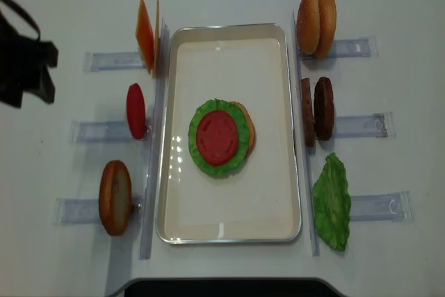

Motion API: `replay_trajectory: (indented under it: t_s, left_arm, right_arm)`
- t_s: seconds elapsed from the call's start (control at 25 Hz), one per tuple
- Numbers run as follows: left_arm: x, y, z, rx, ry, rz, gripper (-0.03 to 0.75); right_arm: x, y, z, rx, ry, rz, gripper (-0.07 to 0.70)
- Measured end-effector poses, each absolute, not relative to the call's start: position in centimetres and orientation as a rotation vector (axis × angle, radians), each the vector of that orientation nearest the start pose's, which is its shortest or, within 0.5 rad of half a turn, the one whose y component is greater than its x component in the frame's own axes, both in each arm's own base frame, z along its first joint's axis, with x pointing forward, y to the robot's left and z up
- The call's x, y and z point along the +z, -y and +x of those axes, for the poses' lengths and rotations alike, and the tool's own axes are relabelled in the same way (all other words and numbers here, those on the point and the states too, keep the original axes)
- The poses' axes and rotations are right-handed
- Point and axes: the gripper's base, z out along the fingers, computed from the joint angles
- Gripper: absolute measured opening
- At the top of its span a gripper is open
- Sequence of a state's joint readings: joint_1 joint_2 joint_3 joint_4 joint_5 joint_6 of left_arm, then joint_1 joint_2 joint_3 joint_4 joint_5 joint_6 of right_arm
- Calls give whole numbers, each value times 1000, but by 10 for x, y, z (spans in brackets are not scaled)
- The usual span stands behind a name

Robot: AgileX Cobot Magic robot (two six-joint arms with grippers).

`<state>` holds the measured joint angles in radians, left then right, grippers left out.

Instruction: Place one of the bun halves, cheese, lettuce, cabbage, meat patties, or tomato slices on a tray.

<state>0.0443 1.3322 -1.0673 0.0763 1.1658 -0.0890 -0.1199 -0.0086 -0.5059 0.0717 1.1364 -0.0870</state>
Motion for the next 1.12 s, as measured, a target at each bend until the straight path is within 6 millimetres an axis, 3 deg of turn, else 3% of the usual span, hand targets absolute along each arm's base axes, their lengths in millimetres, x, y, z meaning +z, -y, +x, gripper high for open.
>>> replay_trajectory:
  t_s: [0.28, 0.44, 0.56, 1.0, 1.12]
  left_arm:
    - [268, -13, 143, 93, -2820, -155, 433]
    - [252, -11, 100, 89, -2730, -152, 432]
    - [249, -10, 77, 89, -2648, -151, 418]
    - [267, -2, 6, 57, -2164, -33, 366]
    - [266, -1, -6, 61, -2102, -25, 365]
  right_arm:
    - [273, -7, -10, -38, -2103, 27, 363]
    - [273, -7, -10, -38, -2103, 27, 363]
    - [273, -7, -10, -38, -2103, 27, 363]
    - [273, -7, -10, -38, -2103, 27, 363]
    - [273, -7, -10, -38, -2103, 27, 363]
